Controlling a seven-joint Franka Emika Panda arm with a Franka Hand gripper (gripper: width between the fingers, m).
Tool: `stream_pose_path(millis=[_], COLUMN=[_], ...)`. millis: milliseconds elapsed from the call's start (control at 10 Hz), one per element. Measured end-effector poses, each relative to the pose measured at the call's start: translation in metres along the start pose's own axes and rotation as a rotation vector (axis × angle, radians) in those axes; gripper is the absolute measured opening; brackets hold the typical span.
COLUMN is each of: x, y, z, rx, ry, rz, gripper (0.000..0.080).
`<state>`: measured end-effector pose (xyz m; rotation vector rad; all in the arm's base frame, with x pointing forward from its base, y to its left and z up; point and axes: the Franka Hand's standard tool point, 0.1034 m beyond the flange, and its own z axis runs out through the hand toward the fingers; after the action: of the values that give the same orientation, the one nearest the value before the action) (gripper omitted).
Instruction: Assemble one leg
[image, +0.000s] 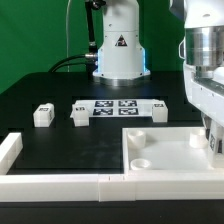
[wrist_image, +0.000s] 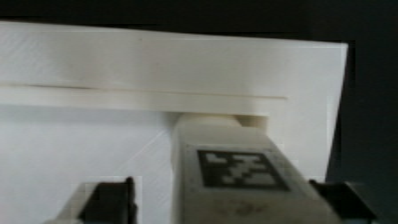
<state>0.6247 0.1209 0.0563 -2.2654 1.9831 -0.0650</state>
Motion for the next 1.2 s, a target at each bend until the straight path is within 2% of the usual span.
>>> stream_pose_path(millis=[100, 200, 400, 900, 1100, 1200], x=[0.0004, 0.0008, -0.0005, 0.0048, 0.0078, 0.0079], y=[-0.0004, -0.0006, -0.001, -0.0015, -0.0014, -0.0013], z=[-0.0003, -0.0004, -0.0006, -0.0012, -0.0009, -0.0007], rx=[0.001, 0.0, -0.001, -0.023, -0.027, -0.027], ry=[0.0, 0.003, 0.006, 0.024, 0.026, 0.026], rz=[-0.086, -0.276, -0.53, -1.149, -1.234, -1.223], gripper=[0.0606, 0.0636, 0.0647, 0.0648, 0.0648, 0.0522])
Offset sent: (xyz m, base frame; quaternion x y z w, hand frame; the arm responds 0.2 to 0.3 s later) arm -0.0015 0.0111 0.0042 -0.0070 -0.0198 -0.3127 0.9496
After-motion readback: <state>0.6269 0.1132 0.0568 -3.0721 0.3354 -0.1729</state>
